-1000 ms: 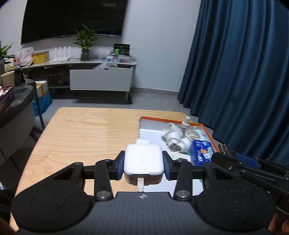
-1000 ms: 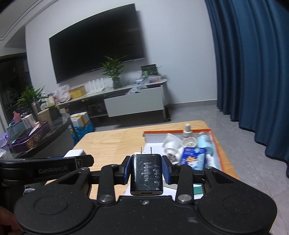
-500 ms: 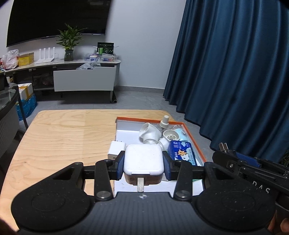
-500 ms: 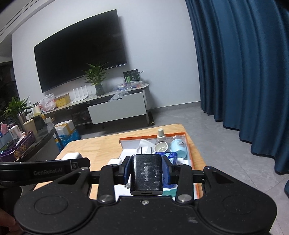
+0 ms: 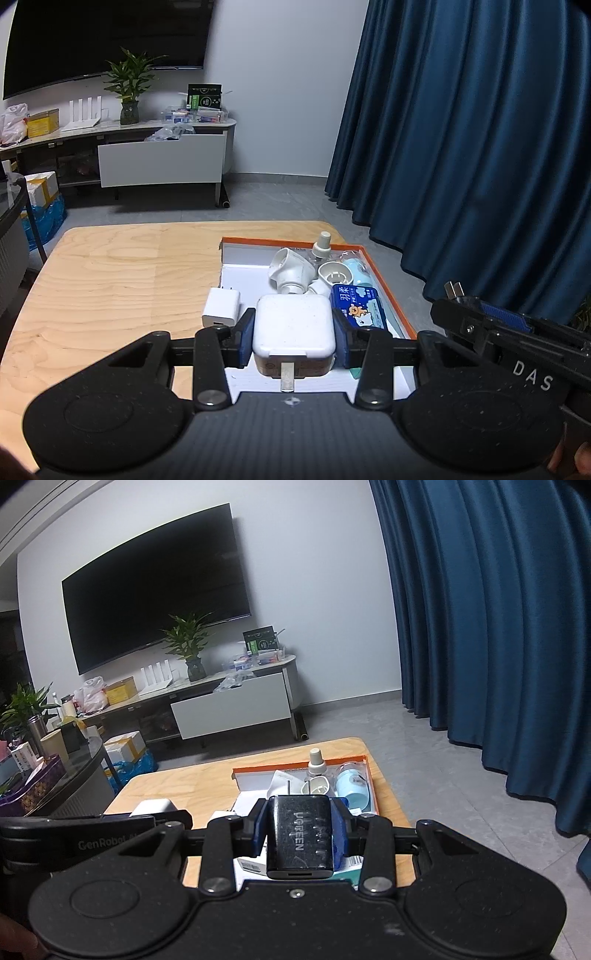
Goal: Organize rigid objects
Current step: 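Lower the white adapter and black charger with both tools into the box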
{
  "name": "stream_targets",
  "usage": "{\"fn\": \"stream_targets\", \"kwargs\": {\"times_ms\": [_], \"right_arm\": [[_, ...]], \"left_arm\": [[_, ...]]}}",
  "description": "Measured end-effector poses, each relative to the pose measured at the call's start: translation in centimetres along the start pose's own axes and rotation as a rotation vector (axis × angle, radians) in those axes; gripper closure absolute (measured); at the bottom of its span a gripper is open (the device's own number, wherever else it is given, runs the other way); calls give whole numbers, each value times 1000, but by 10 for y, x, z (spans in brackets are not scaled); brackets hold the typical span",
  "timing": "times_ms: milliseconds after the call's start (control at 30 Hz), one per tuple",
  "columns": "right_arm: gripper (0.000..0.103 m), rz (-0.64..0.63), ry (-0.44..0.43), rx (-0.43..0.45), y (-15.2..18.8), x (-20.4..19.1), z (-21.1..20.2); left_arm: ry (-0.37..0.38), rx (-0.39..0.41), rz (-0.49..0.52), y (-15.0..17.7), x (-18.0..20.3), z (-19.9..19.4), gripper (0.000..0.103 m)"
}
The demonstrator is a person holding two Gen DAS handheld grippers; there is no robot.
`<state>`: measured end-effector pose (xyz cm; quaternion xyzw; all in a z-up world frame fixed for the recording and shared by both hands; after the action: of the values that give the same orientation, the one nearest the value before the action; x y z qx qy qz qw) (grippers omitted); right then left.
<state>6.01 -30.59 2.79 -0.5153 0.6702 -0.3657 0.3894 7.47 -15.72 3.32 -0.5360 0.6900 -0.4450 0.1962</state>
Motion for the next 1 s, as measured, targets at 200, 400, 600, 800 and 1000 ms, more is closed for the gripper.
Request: {"fn": "stream_targets", "kwargs": {"times_ms": [200, 400, 600, 800, 1000], "right_arm": [[59, 3, 4, 6, -1, 0, 1], [59, 10, 9, 3, -2, 1, 3], [59, 17, 16, -8, 0, 1, 7], [59, 20, 17, -13, -3, 0, 11], [59, 24, 23, -21, -4, 3, 18]], "left_arm": [[5, -10, 10, 0, 5, 8, 61], [12, -19, 13, -1, 6, 15, 61], [12, -35, 11, -1, 5, 23, 61], [12, -48, 8, -4, 5, 30, 61], [16, -58, 6, -8, 6, 37, 61]]}}
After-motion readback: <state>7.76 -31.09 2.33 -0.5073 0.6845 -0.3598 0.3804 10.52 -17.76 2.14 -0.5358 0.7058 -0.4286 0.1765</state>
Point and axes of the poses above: each gripper's, at about its wrist camera, not at the fingertips, and z roughly the way its jaws point, x to its right, y to its underside, the point moved 6 cm from there along z, roughly the way its jaws point, and after that the axes turned 6 degrees about y, right-handed, at the moved point
